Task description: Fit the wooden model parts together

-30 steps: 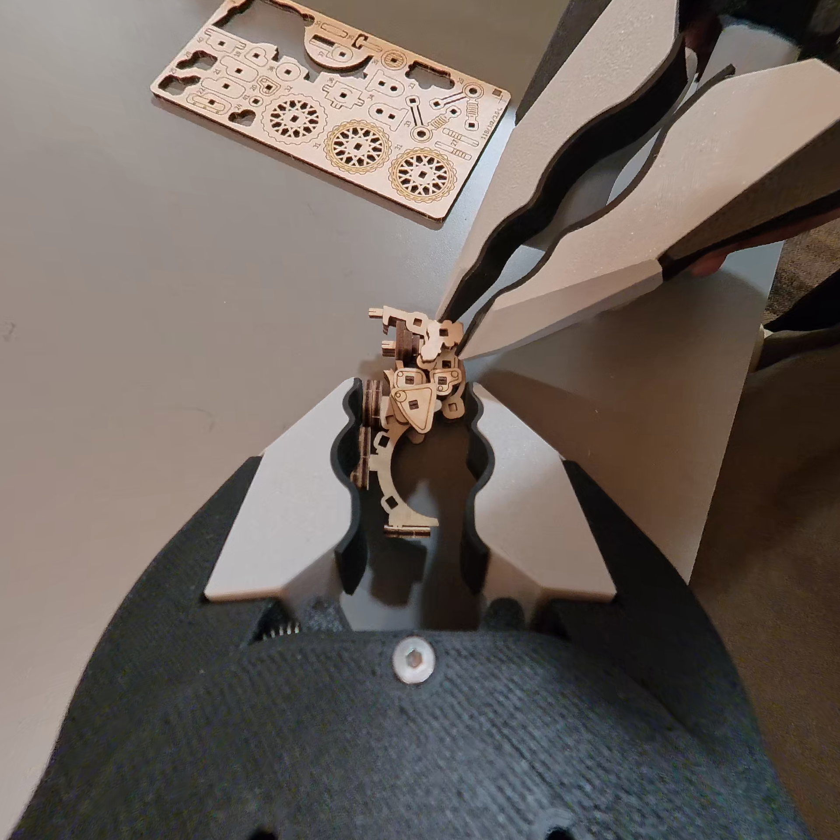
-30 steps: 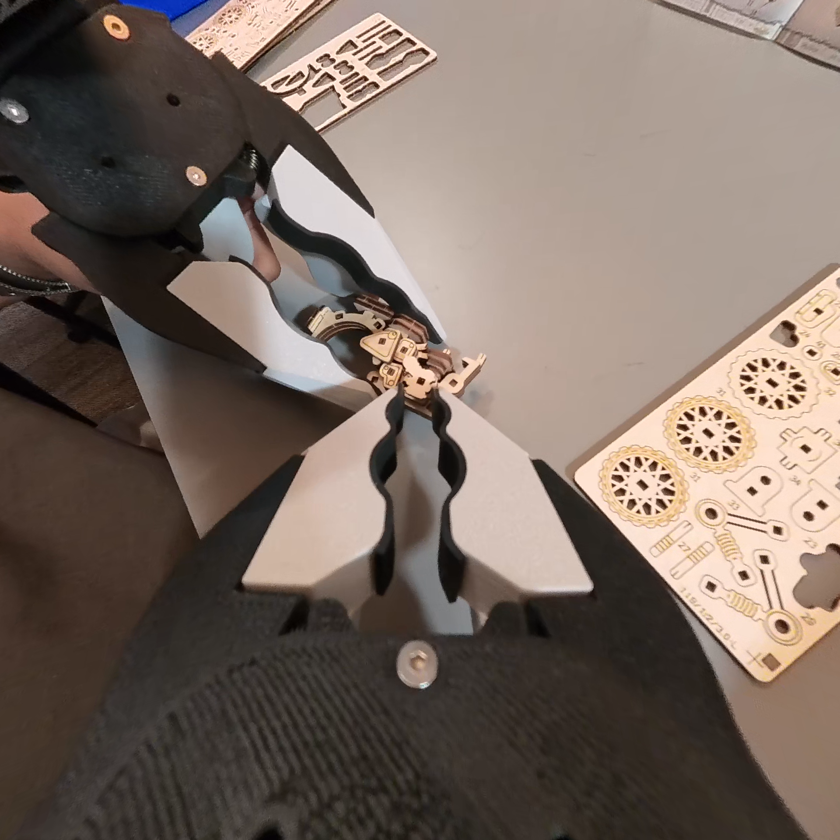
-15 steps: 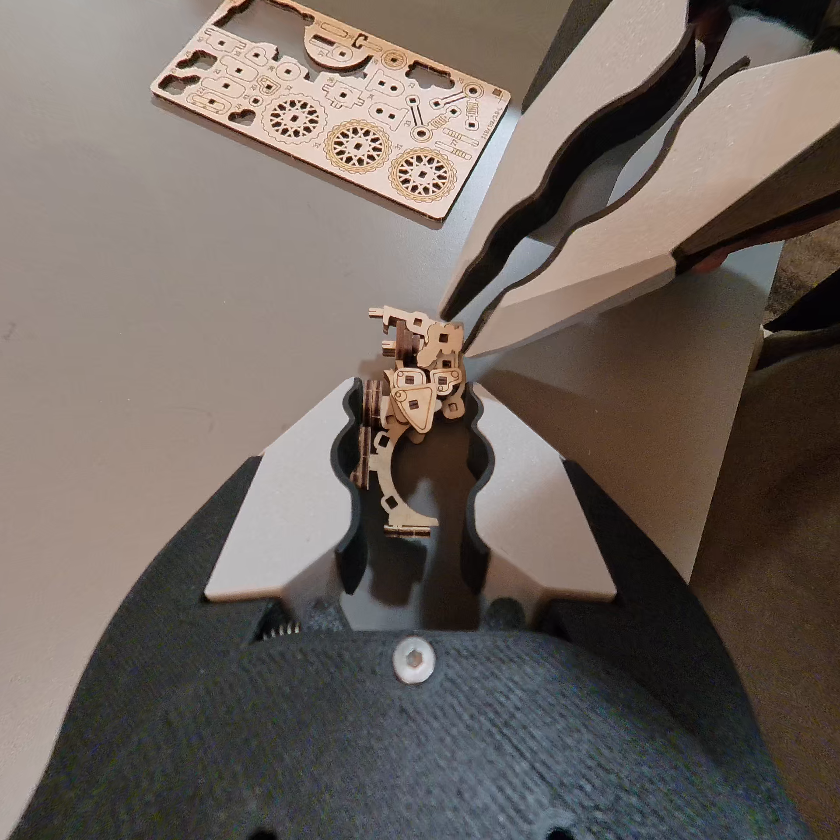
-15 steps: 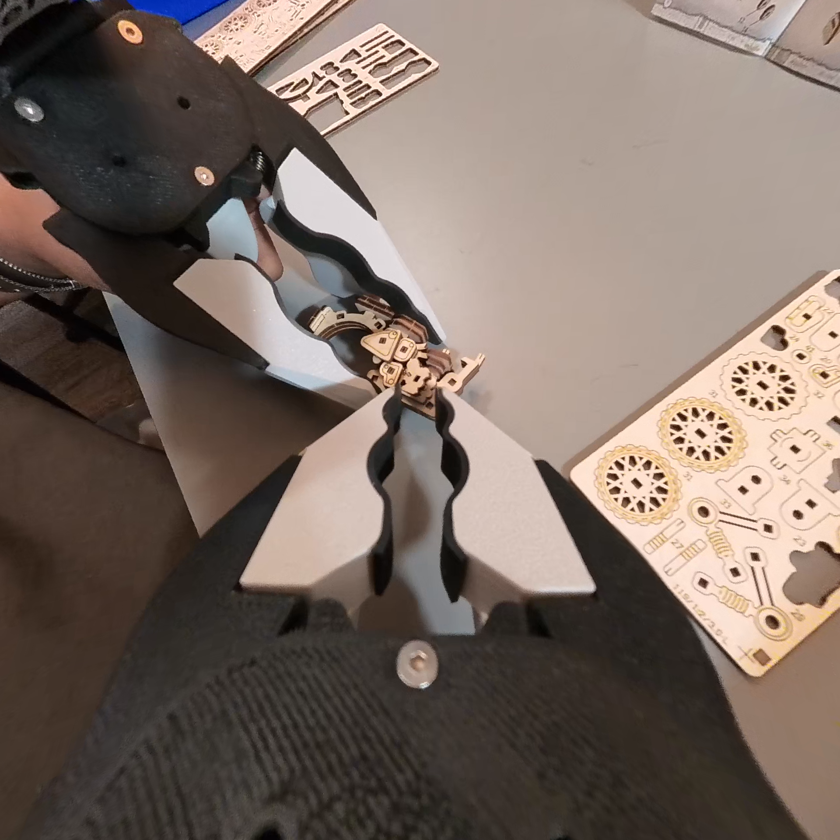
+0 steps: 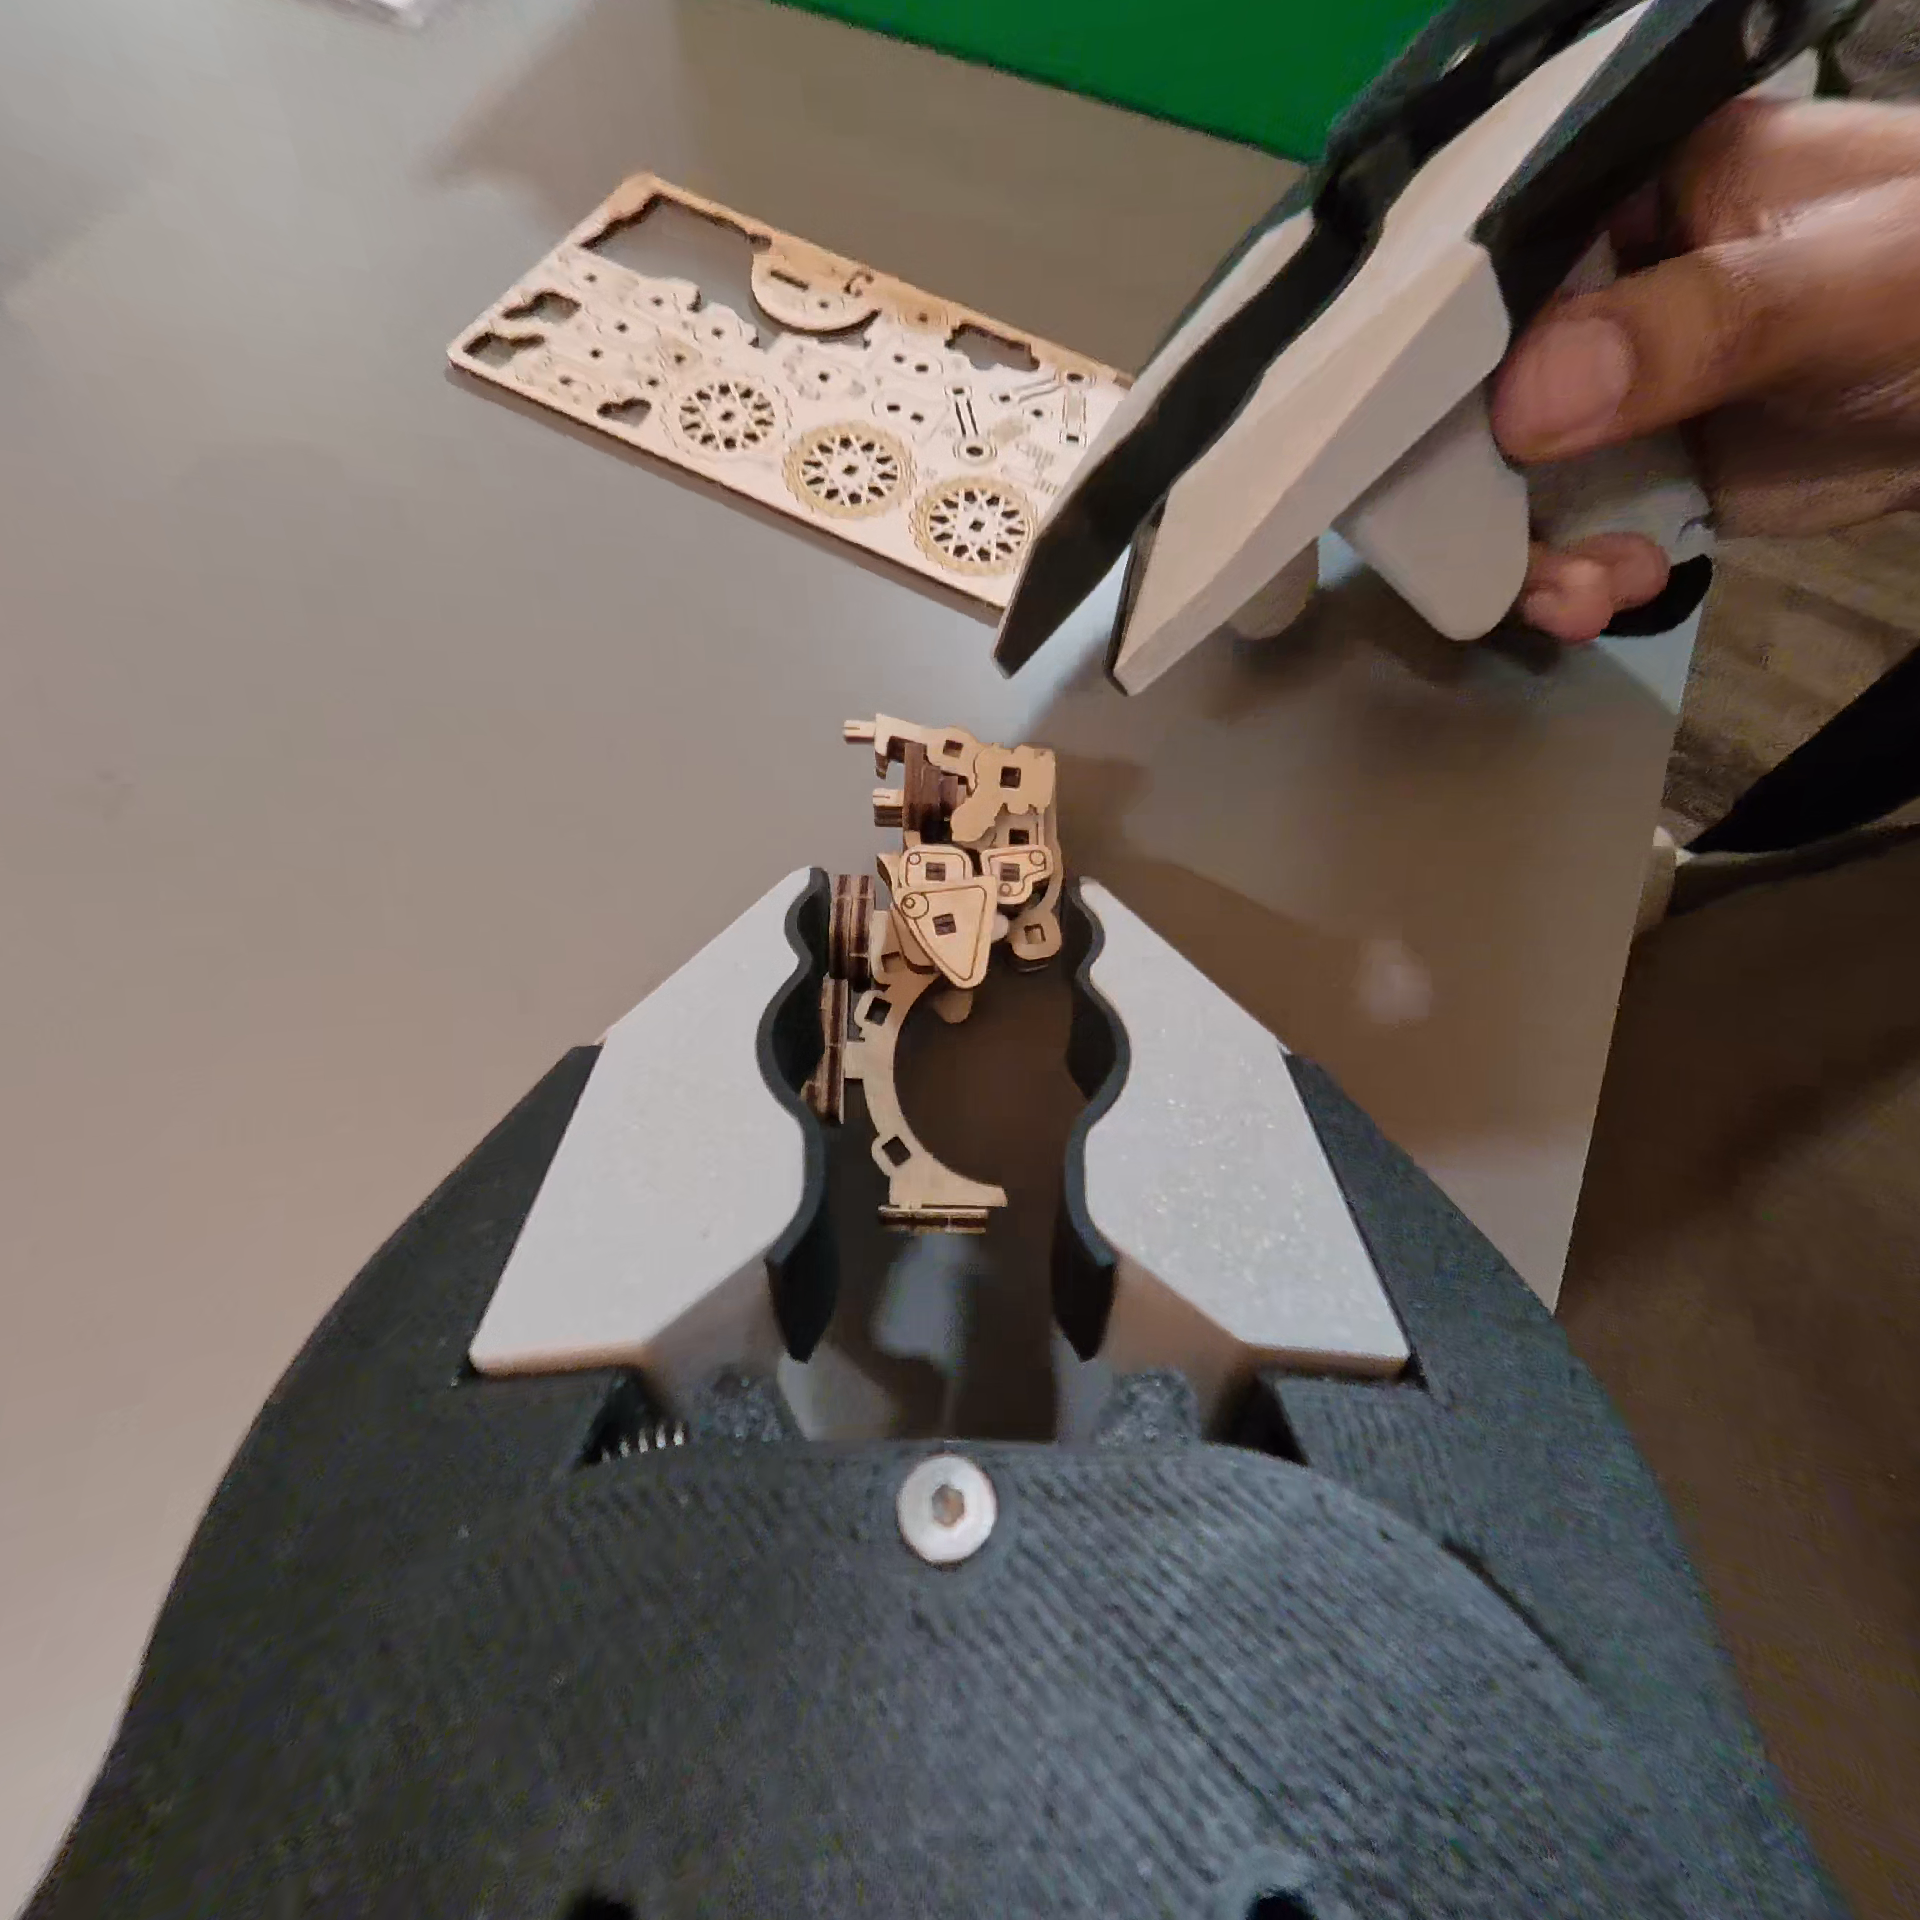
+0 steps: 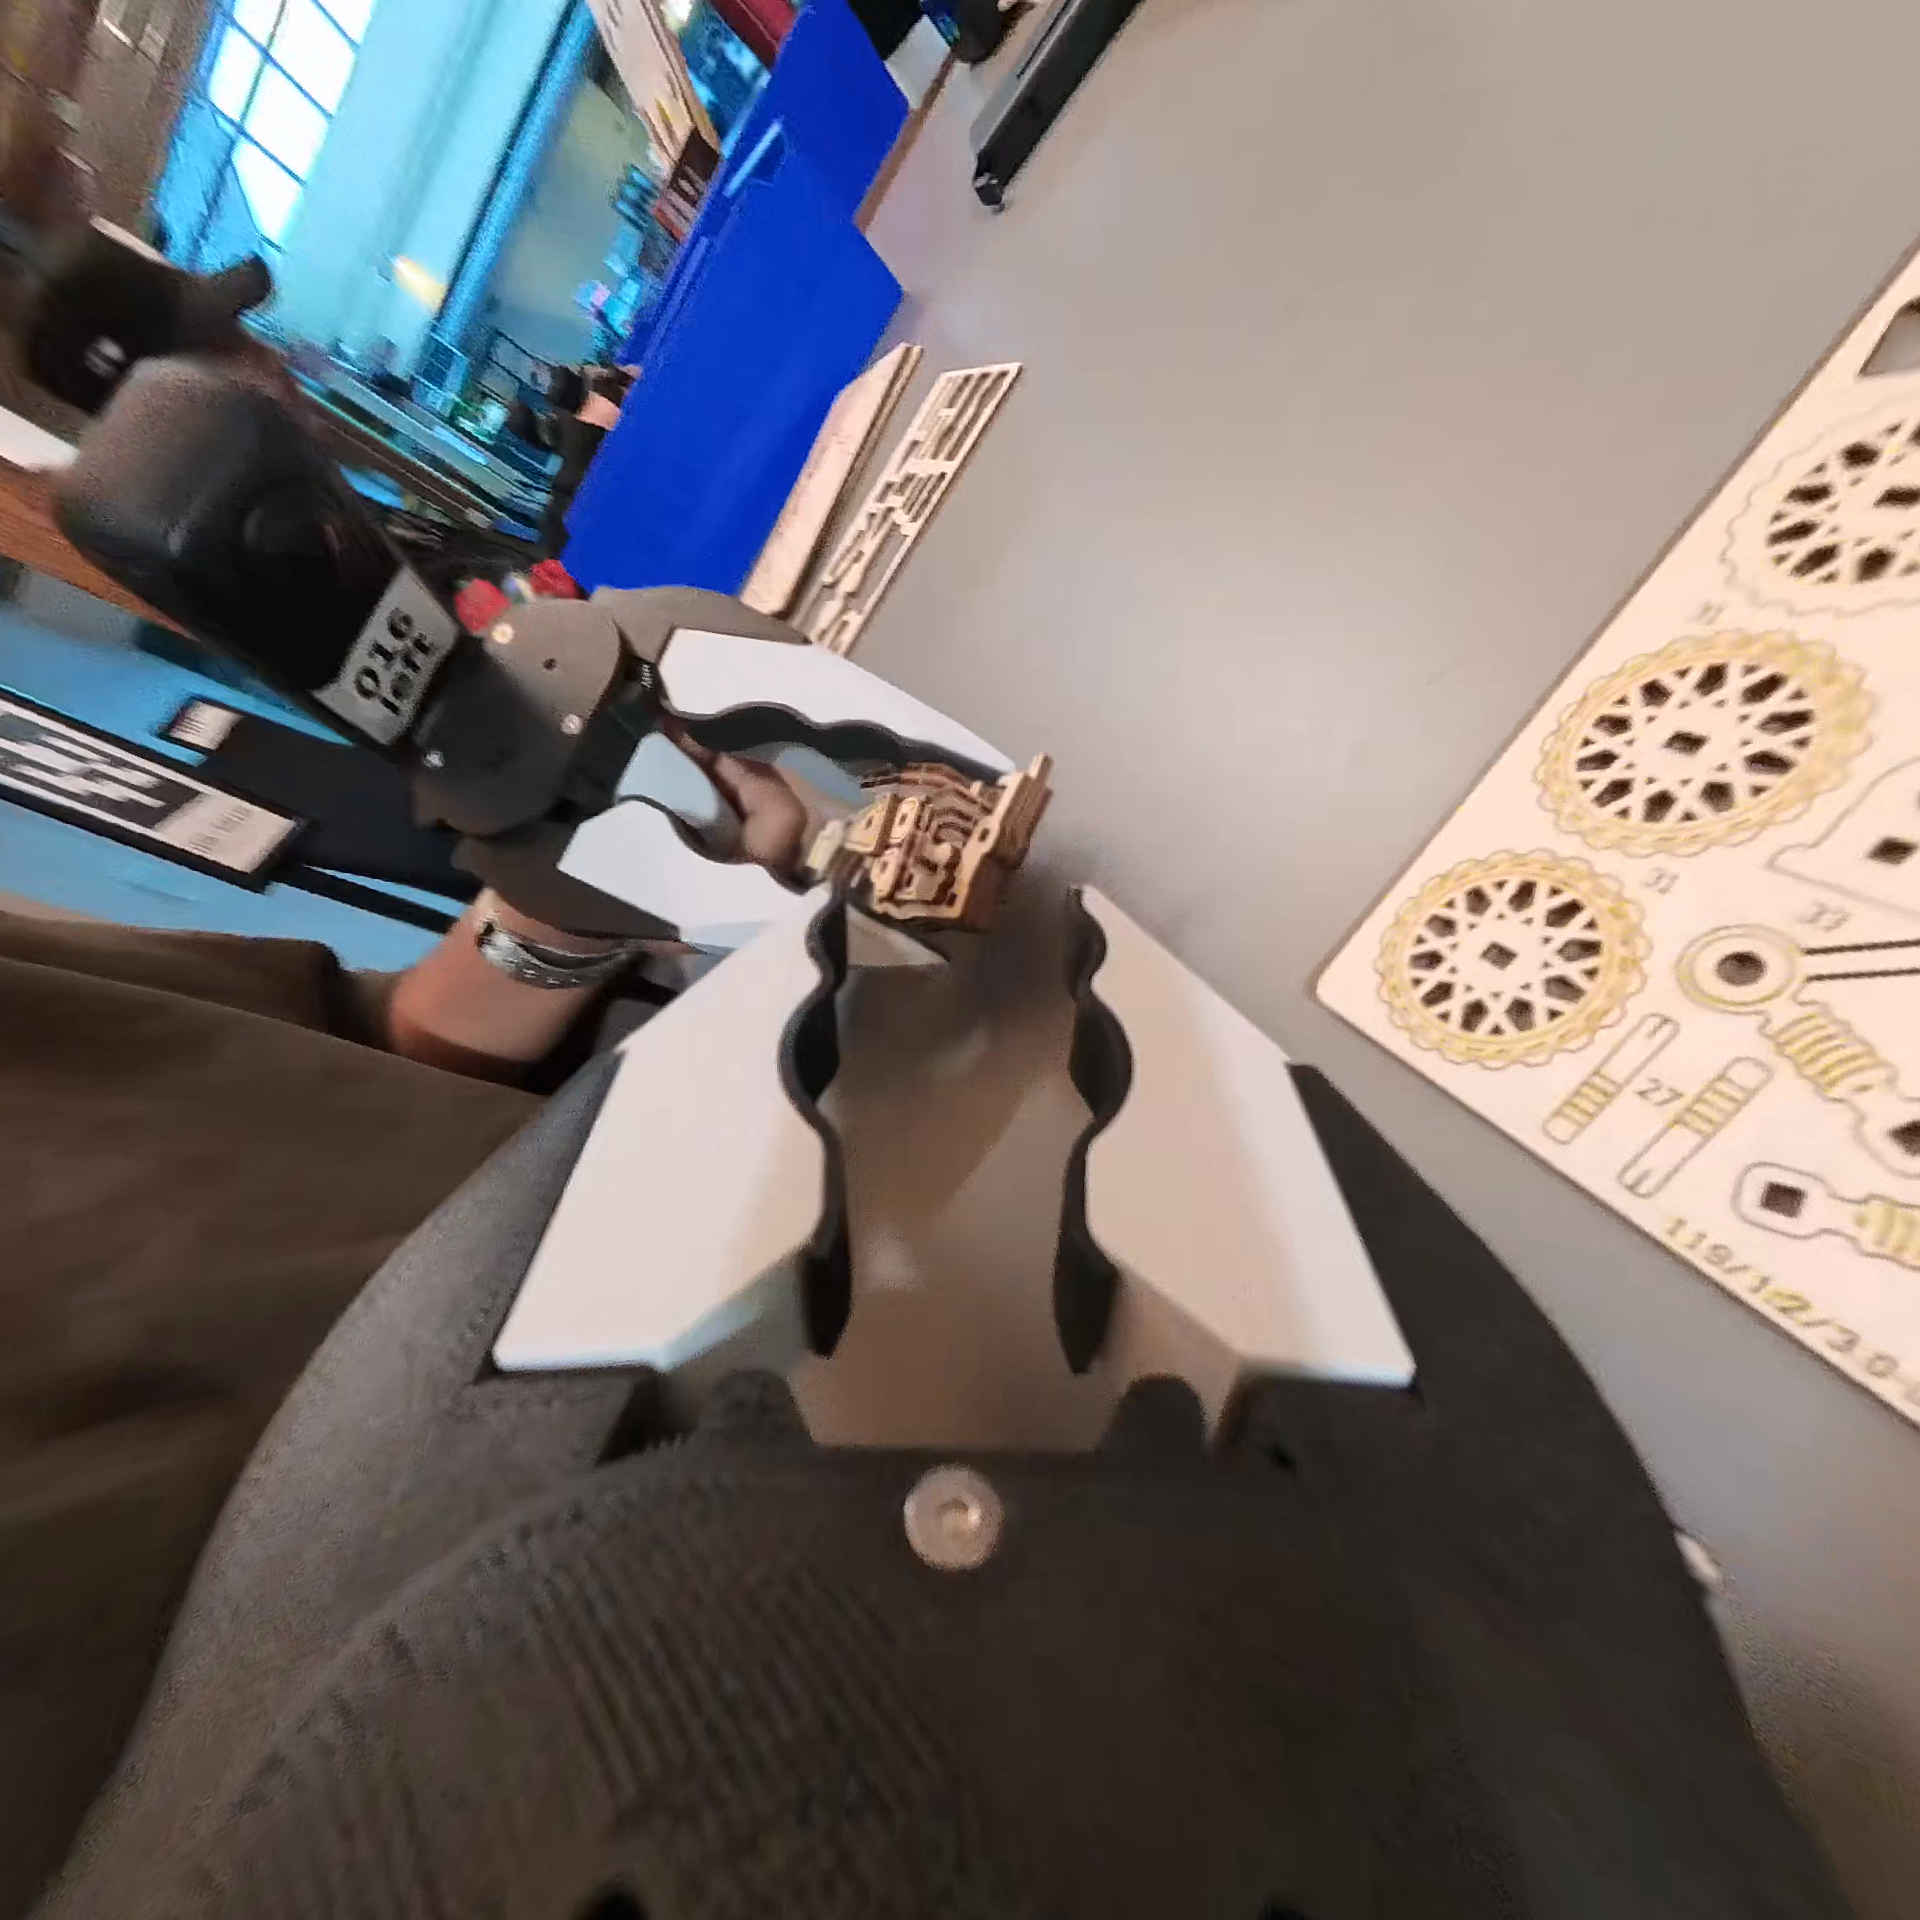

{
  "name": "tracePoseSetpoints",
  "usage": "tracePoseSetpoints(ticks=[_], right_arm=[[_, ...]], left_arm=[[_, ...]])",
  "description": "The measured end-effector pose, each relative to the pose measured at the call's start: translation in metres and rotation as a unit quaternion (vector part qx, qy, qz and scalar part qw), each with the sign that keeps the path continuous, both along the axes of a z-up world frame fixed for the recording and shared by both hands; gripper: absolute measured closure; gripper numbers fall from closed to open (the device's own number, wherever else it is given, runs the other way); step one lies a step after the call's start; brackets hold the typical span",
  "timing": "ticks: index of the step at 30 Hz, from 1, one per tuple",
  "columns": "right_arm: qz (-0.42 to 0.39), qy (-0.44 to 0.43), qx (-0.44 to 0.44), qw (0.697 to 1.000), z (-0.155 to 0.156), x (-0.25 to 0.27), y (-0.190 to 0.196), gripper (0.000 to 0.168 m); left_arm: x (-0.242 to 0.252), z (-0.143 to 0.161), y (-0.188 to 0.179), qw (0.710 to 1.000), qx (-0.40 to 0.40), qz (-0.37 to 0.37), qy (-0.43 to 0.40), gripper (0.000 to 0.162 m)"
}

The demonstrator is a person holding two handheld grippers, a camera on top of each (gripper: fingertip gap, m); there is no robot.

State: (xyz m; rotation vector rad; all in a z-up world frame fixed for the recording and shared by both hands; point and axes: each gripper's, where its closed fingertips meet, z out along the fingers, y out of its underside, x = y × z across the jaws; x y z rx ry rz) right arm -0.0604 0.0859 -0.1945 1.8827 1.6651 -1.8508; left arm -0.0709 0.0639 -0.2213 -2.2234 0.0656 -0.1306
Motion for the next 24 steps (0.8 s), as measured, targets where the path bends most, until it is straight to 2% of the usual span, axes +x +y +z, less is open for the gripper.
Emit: tracePoseSetpoints(ticks=[4, 7, 16, 24], right_arm=[[0.014, -0.005, -0.081, 0.997, 0.007, 0.001, -0.008, 0.118], [0.017, -0.012, -0.1, 0.995, 0.006, 0.001, -0.01, 0.118], [0.018, -0.014, -0.126, 0.992, 0.009, 0.003, -0.008, 0.145], [0.019, -0.012, -0.131, 0.991, 0.01, 0.003, -0.007, 0.146]], left_arm=[[0.005, 0.006, 0.003, 0.999, 0.023, -0.011, 0.026, 0.119], [0.011, 0.01, 0.006, 0.998, 0.036, -0.022, 0.044, 0.119], [0.014, 0.014, 0.008, 0.997, 0.051, -0.022, 0.047, 0.119], [0.013, 0.016, 0.008, 0.997, 0.057, -0.02, 0.042, 0.119]])
